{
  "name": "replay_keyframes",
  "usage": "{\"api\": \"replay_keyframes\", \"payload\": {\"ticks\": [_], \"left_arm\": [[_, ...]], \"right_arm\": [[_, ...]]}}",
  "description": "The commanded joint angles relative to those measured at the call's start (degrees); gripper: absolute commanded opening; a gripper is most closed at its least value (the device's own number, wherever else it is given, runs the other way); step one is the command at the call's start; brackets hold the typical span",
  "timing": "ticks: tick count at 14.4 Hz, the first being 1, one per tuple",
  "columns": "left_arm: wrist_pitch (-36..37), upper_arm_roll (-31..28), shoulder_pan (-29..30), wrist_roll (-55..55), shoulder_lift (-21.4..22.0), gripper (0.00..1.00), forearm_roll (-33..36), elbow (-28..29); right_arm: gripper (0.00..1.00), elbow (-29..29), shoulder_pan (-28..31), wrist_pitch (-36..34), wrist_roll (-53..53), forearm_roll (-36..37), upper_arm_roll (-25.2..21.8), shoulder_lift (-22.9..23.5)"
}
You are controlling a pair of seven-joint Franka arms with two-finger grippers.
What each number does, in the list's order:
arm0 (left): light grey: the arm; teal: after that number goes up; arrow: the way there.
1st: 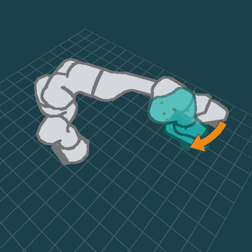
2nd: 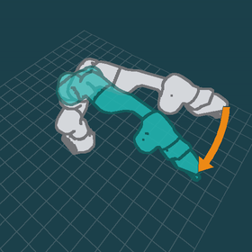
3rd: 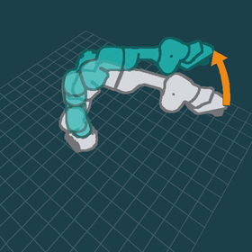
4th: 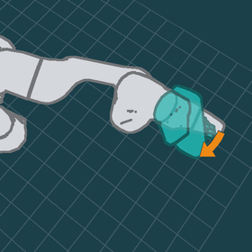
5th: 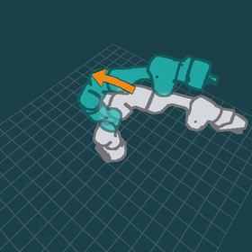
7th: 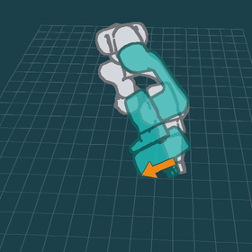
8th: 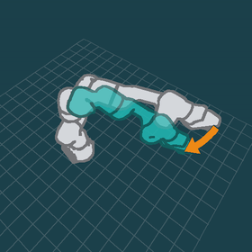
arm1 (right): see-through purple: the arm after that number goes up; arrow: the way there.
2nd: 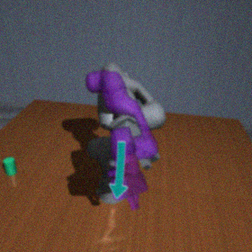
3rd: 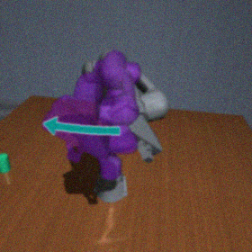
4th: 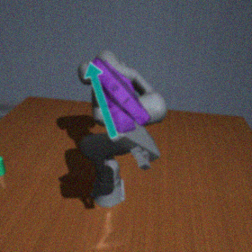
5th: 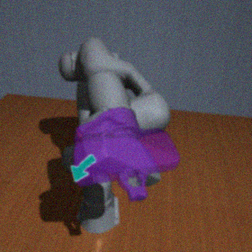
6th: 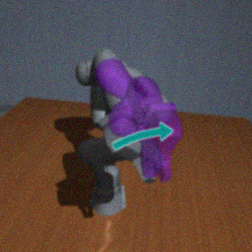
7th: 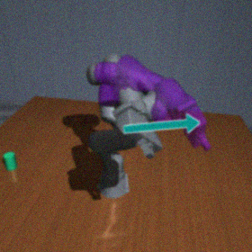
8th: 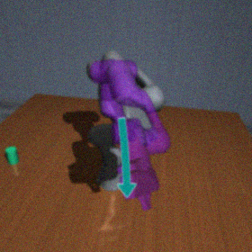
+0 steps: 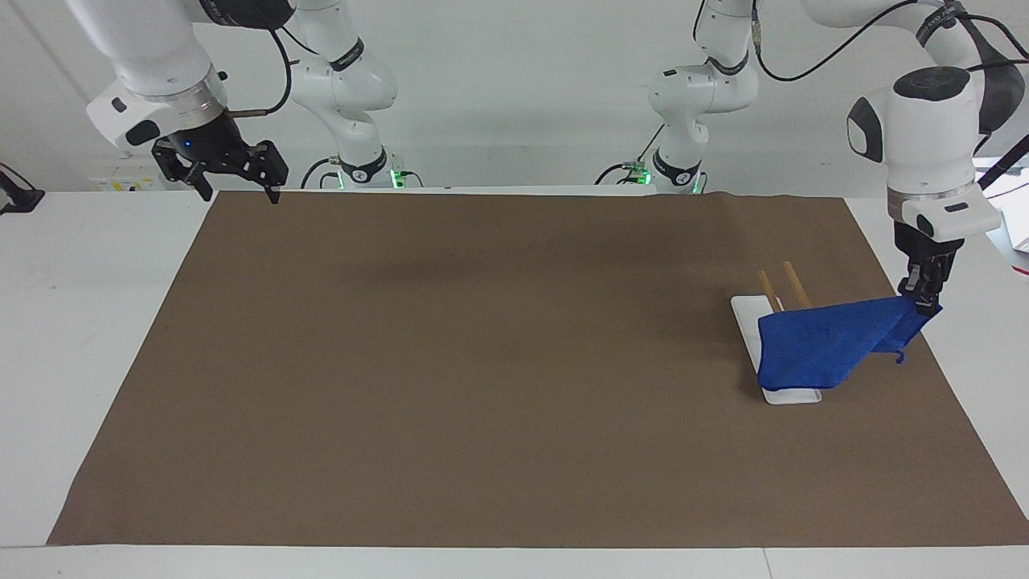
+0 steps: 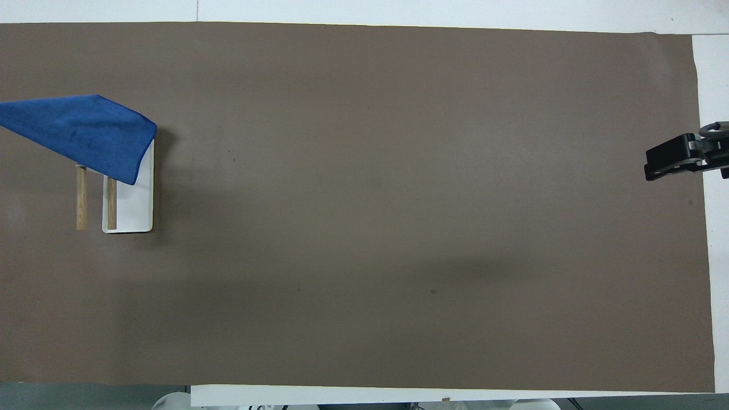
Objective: Right arm passes towel to left arm to hang
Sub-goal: 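Lower the towel onto the wooden sticks and open the left gripper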
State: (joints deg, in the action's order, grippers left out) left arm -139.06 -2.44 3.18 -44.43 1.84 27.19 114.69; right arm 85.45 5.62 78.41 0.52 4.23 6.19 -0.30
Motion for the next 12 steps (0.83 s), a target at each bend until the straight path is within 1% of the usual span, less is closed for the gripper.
{"api": "replay_keyframes", "payload": {"ticks": [1, 4, 8, 9, 10, 11, 12], "left_arm": [[-2.3, 0.7, 0.8, 0.7, 2.3, 0.0, 1.1, 5.4], [-4.1, 0.7, 0.3, 0.8, 2.5, 0.0, 1.1, 9.3], [-4.3, 0.8, 0.2, 0.9, 3.5, 0.0, 1.1, 11.3], [-4.3, 0.8, 0.2, 1.1, 3.5, 0.03, 1.1, 12.2], [-4.3, 0.8, 0.2, 2.1, 3.3, 0.15, 1.1, 12.2], [-4.1, 0.8, 0.2, 3.7, 3.3, 0.44, 1.1, 12.2], [-4.0, 0.8, 0.3, 5.0, 3.3, 0.66, 1.1, 12.1]], "right_arm": [[1.0, 0.6, 1.7, -1.2, -1.1, 0.3, 0.0, -0.9], [1.0, 1.5, 4.6, -1.2, -2.9, -0.7, 0.0, -1.1], [1.0, 1.9, 4.7, -1.2, -3.2, -0.7, 0.0, -1.5], [1.0, 1.9, 4.7, -1.2, -2.9, -0.7, 0.0, -1.5], [1.0, 1.9, 4.7, -1.2, -3.0, -0.7, 0.0, -1.5], [1.0, 1.9, 4.7, -1.3, -3.1, -0.7, 0.0, -1.5], [1.0, 1.9, 4.7, -1.3, -3.1, -0.7, 0.0, -1.5]]}}
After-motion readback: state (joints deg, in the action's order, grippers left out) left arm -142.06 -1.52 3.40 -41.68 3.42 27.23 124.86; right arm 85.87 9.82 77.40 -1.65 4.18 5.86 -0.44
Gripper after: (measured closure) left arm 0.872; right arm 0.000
